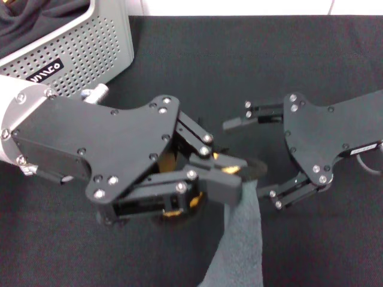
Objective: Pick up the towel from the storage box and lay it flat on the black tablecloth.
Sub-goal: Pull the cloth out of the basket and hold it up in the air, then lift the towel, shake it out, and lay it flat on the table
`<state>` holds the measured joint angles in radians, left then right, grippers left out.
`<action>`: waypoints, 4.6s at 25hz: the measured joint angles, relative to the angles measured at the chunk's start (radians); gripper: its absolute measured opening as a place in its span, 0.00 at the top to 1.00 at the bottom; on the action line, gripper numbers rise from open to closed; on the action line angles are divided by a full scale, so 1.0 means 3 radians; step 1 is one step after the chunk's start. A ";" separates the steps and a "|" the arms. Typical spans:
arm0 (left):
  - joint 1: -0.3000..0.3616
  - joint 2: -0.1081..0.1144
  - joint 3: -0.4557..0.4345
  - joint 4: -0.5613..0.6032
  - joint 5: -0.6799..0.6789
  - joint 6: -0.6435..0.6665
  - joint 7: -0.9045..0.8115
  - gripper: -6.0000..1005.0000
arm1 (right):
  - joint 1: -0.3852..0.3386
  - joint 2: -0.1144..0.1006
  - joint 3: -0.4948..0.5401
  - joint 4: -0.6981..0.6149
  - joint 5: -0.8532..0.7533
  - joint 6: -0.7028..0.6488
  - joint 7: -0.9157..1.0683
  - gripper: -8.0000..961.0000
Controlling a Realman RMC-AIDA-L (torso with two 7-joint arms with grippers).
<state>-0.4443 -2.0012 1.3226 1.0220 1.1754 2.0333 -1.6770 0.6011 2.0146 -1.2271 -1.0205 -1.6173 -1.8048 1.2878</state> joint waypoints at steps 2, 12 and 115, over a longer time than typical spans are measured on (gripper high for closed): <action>0.0002 0.0001 0.0018 0.0030 0.0001 0.0000 -0.0008 0.95 | 0.0060 0.0002 -0.0041 -0.0015 -0.0106 -0.0001 0.0034 0.08; -0.0009 0.0003 0.0153 0.0164 0.0088 0.0003 -0.0056 0.95 | 0.0161 0.0008 -0.0174 -0.0386 -0.0361 -0.0008 0.0090 0.08; 0.0170 -0.0176 -0.0797 -0.0324 -0.0141 -0.0008 0.0350 0.95 | -0.0831 0.0029 -0.0147 -0.1802 -0.0217 0.0981 -0.0389 0.98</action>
<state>-0.3934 -2.0539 1.0836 0.9248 1.1332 2.0309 -1.5719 0.3518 2.0233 -1.2714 -1.5611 -1.6823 -1.5106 1.1710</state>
